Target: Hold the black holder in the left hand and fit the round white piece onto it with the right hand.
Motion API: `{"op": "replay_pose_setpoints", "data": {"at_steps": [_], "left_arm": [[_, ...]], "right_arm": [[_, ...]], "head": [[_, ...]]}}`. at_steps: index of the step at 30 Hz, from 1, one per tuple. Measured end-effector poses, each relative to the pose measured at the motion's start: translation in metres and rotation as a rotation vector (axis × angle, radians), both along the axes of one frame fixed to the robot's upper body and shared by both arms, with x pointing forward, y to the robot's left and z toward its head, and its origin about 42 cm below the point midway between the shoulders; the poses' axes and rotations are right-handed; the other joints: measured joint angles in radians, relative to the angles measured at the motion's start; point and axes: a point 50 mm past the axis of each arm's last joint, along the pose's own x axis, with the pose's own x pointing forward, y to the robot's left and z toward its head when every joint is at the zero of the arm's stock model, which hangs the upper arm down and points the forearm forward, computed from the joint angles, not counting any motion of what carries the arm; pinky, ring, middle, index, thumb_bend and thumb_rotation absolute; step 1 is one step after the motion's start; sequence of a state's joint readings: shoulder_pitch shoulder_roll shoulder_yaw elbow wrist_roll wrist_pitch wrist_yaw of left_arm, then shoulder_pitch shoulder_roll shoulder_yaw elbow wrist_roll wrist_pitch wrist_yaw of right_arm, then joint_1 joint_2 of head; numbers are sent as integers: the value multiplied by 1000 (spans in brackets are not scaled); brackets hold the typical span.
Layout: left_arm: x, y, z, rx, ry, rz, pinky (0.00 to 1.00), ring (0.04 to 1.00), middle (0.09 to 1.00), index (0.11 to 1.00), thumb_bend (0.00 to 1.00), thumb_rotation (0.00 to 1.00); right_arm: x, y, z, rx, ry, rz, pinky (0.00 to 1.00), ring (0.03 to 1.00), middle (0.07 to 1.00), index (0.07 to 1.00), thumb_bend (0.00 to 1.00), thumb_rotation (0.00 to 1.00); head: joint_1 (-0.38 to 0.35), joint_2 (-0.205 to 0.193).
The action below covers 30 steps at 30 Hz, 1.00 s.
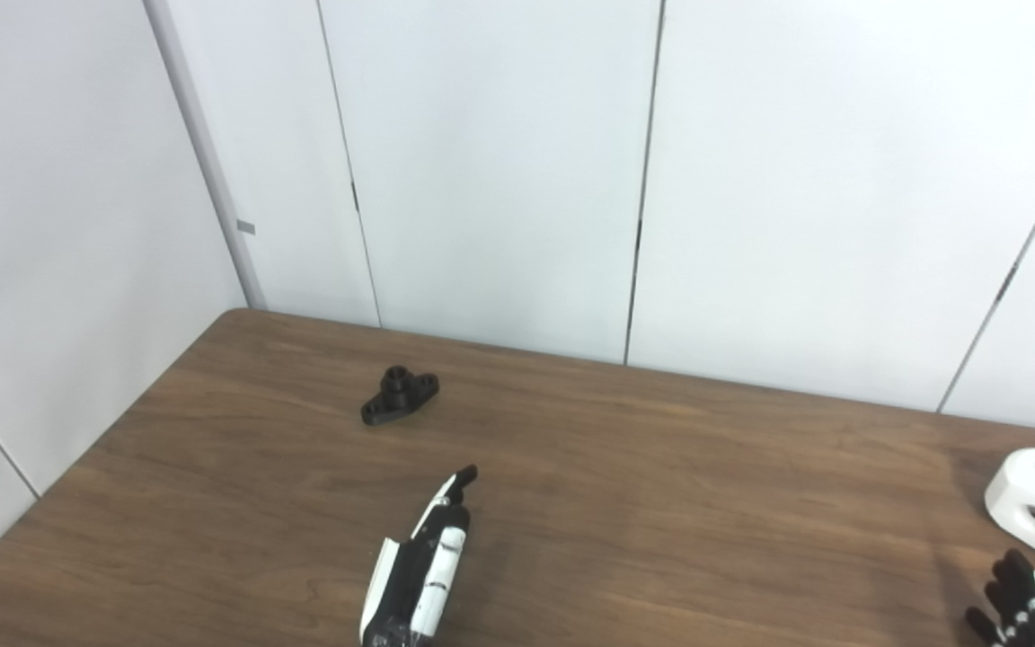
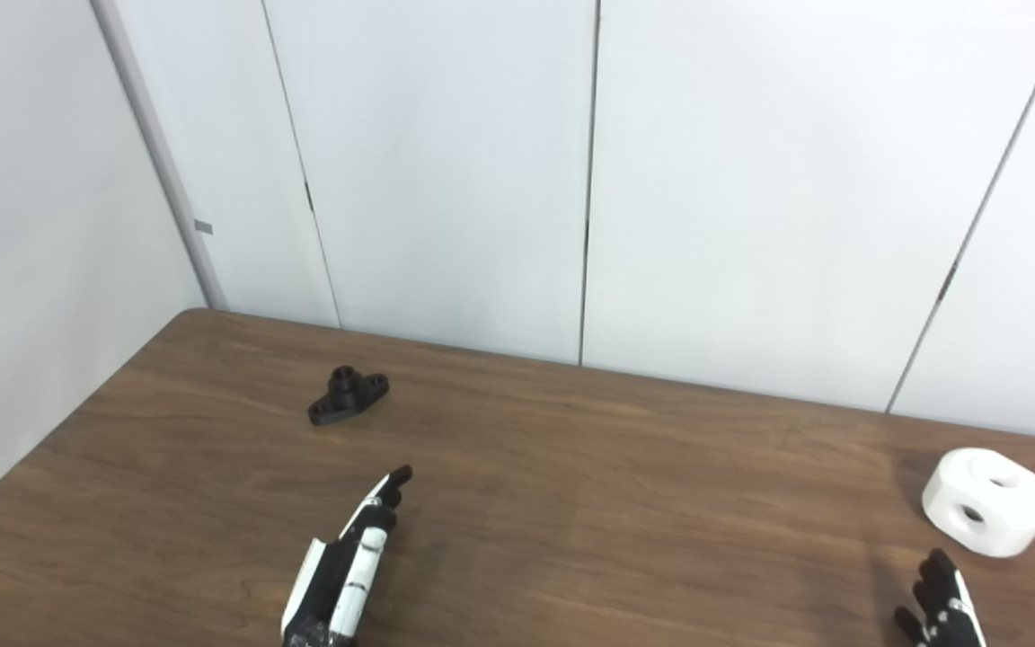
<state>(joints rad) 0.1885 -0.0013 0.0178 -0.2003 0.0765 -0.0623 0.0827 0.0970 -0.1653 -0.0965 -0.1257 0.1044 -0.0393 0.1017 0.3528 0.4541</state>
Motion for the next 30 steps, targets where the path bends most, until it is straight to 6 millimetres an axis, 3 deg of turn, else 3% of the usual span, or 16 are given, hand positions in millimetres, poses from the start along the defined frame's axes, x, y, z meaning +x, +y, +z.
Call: {"op": "replay_pose_setpoints", "data": {"at_steps": [4,5,8,14,18,22,26,30], "left_arm": [[0,-1,0,42,6,8,992,995,982,932,568,787],[0,-2,0,55,8,14,957,984,985,927,571,702],[0,-1,4,81,22,38,984,995,988,920,611,550],[1,6,23,198,74,91,1000,1000,958,883,737,354],[5,23,36,353,95,152,995,972,928,841,781,332],[20,53,54,545,57,202,966,967,924,830,826,308],[34,70,69,637,38,242,931,960,919,819,871,299],[44,80,71,714,73,257,995,972,917,807,910,346]], "right_arm": [[0,0,0,0,1,0,1000,1000,1000,992,679,1000],[0,0,0,0,2,0,1000,1000,1000,992,673,1000],[0,0,0,0,3,1,1000,1000,1000,993,688,1000],[1,1,0,0,3,2,1000,1000,994,988,685,1000],[0,1,0,0,3,1,1000,1000,998,998,683,1000],[0,1,0,-2,5,1,1000,1000,1000,1000,673,1000],[0,1,0,-4,4,2,1000,1000,1000,1000,678,1000],[1,1,0,-2,5,3,1000,1000,1000,1000,663,1000]], "head": [[-3,9],[-3,9],[-6,11],[-18,17],[-29,18],[-35,20],[-31,18],[-31,18]]}}
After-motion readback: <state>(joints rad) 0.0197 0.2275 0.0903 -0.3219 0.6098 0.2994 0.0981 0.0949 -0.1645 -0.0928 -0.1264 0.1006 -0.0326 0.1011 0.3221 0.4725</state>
